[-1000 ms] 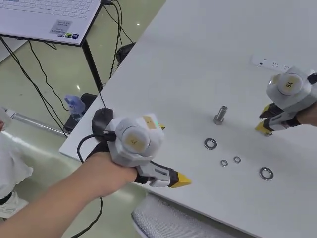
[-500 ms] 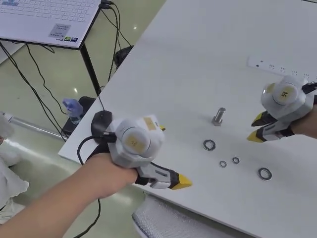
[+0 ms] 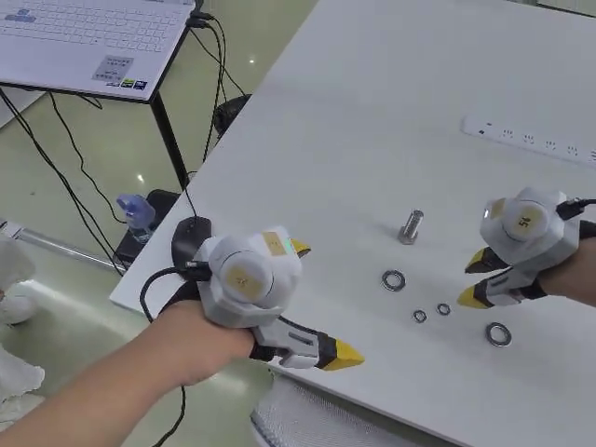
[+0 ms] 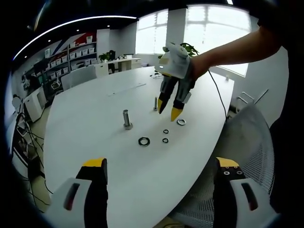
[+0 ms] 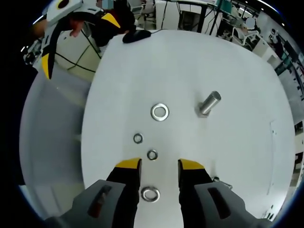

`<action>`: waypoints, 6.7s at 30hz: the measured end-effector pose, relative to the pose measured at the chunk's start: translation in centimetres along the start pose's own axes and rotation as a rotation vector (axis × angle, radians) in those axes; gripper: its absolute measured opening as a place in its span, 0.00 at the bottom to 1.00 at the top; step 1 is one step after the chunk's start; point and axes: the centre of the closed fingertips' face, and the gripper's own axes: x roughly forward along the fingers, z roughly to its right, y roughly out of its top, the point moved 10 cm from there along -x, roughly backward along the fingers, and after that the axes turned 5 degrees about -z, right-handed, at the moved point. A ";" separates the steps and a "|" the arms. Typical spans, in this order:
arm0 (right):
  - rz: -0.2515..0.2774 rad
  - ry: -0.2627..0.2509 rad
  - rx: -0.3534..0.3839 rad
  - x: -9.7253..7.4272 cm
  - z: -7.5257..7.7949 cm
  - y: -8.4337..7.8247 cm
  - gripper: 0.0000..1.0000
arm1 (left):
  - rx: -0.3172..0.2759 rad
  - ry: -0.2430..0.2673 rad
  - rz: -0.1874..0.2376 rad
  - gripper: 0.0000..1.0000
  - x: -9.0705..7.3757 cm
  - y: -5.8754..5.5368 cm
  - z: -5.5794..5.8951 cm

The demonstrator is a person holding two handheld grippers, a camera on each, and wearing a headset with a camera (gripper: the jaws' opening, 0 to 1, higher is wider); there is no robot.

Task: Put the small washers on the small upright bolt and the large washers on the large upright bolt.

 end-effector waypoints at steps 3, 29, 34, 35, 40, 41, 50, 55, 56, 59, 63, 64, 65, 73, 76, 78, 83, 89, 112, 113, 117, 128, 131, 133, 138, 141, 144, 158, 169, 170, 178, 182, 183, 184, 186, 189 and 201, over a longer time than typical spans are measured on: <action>0.009 0.008 0.011 0.6 -0.3 0.0 0.32 | 0.002 -0.006 0.005 0.94 0.0 0.0 0.1; -0.001 -0.026 0.057 4.4 -0.7 -1.0 0.28 | 0.018 -0.011 -0.012 0.89 -0.4 -0.1 -0.4; -0.001 -0.031 0.060 4.4 -0.7 -0.8 0.28 | 0.021 -0.002 -0.004 0.87 -0.5 -0.1 -0.7; -0.005 -0.031 0.061 4.4 -0.7 -0.8 0.28 | 0.016 -0.007 0.000 0.85 -0.6 -0.1 -0.7; -0.020 -0.032 0.050 4.4 -0.9 -0.6 0.25 | 0.020 -0.011 0.003 0.86 -0.6 -0.1 -0.7; -0.025 -0.031 0.045 4.4 -1.0 -0.5 0.24 | 0.019 -0.010 0.005 0.87 -0.6 -0.1 -0.8; -0.082 -0.030 0.003 4.5 -1.4 0.3 0.17 | 0.021 -0.028 0.001 0.87 -0.5 -0.3 -0.7; -0.079 -0.031 0.021 4.5 -1.3 0.1 0.15 | 0.024 -0.037 -0.005 0.87 -0.7 -0.4 -0.7; -0.078 -0.029 0.022 4.5 -1.2 0.1 0.15 | 0.024 -0.037 -0.006 0.86 -0.8 -0.4 -0.7; -0.076 -0.022 0.021 4.6 -1.1 0.1 0.14 | 0.020 -0.035 -0.006 0.86 -0.9 -0.4 -0.8; -0.096 -0.020 0.030 4.6 -1.0 0.4 0.13 | 0.020 -0.040 -0.014 0.84 -0.9 -0.5 -0.5; -0.101 -0.018 0.051 4.6 -1.0 0.4 0.13 | 0.018 -0.042 -0.015 0.84 -0.8 -0.6 -0.4; -0.101 -0.018 0.051 4.6 -1.0 0.4 0.12 | 0.017 -0.043 -0.015 0.84 -0.8 -0.6 -0.3; -0.090 0.008 0.084 4.2 -0.9 0.2 0.12 | 0.015 -0.035 -0.012 0.83 -0.9 -0.6 0.1; -0.080 0.004 0.079 3.4 -0.6 0.4 0.12 | 0.014 -0.031 -0.013 0.83 -0.9 -0.6 0.1; -0.080 0.004 0.082 3.0 -0.2 0.6 0.12 | 0.012 -0.029 -0.014 0.83 -0.9 -0.6 0.1; -0.078 -0.005 0.101 1.6 0.6 0.5 0.12 | 0.013 -0.030 -0.022 0.82 -0.8 -0.6 0.3; -0.062 -0.023 0.119 0.2 1.3 -0.3 0.12 | 0.021 -0.031 -0.024 0.82 -0.7 -0.4 0.4; -0.034 -0.127 0.144 -4.1 6.4 -1.8 0.12 | 0.026 -0.032 -0.023 0.82 -0.4 0.2 0.3; -0.034 -0.131 0.148 -4.2 6.6 -2.0 0.12 | 0.024 -0.033 -0.022 0.82 -0.3 0.3 0.2; -0.045 -0.142 0.154 -4.4 7.2 -2.6 0.12 | 0.026 -0.033 -0.025 0.82 -0.1 0.3 0.2; -0.079 -0.154 0.163 -4.2 9.0 -4.1 0.12 | 0.028 -0.025 -0.030 0.88 0.8 0.4 -0.1; -0.086 -0.153 0.164 -3.9 9.4 -4.3 0.12 | 0.028 -0.022 -0.025 0.91 1.0 0.6 -0.3; -0.088 -0.149 0.167 -3.7 9.5 -4.4 0.12 | 0.025 -0.030 -0.028 0.91 1.2 0.7 -0.4; -0.089 -0.132 0.182 -3.2 10.0 -4.7 0.12 | 0.029 -0.034 -0.029 0.94 1.4 0.8 -0.5; -0.092 -0.123 0.184 -3.1 10.0 -4.7 0.12 | 0.025 -0.035 -0.030 0.95 1.5 0.8 -0.6; -0.096 -0.118 0.186 -2.7 10.3 -4.8 0.12 | 0.025 -0.037 -0.035 0.94 1.5 0.7 -0.7; -0.102 -0.110 0.181 -2.3 9.9 -4.6 0.12 | 0.017 -0.031 -0.045 0.90 1.6 0.4 -0.7; -0.112 -0.106 0.173 -1.4 10.1 -4.8 0.12 | 0.011 -0.030 -0.045 0.89 1.6 0.3 -0.6; -0.114 -0.107 0.174 -1.3 10.1 -4.8 0.12 | 0.010 -0.030 -0.045 0.89 1.7 0.3 -0.6; -0.123 -0.105 0.158 -0.3 10.1 -5.0 0.12 | 0.005 -0.029 -0.052 0.89 1.8 0.2 -0.6; -0.118 -0.106 0.156 0.2 10.2 -5.2 0.12 | 0.004 -0.030 -0.059 0.89 1.9 0.1 -0.5; -0.120 -0.105 0.158 0.3 10.2 -5.2 0.12 | 0.002 -0.031 -0.060 0.88 1.9 0.1 -0.5; -0.119 -0.103 0.158 0.4 10.2 -5.3 0.12 | 0.001 -0.031 -0.061 0.88 1.9 0.1 -0.5; -0.118 -0.103 0.153 0.6 10.2 -5.3 0.12 | 0.001 -0.030 -0.064 0.88 1.9 0.1 -0.5; -0.117 -0.099 0.151 1.0 10.1 -5.4 0.12 | 0.000 -0.030 -0.069 0.88 1.9 0.0 -0.5; -0.130 -0.099 0.133 1.7 10.0 -5.8 0.12 | 0.001 -0.034 -0.080 0.88 1.8 -0.2 -0.4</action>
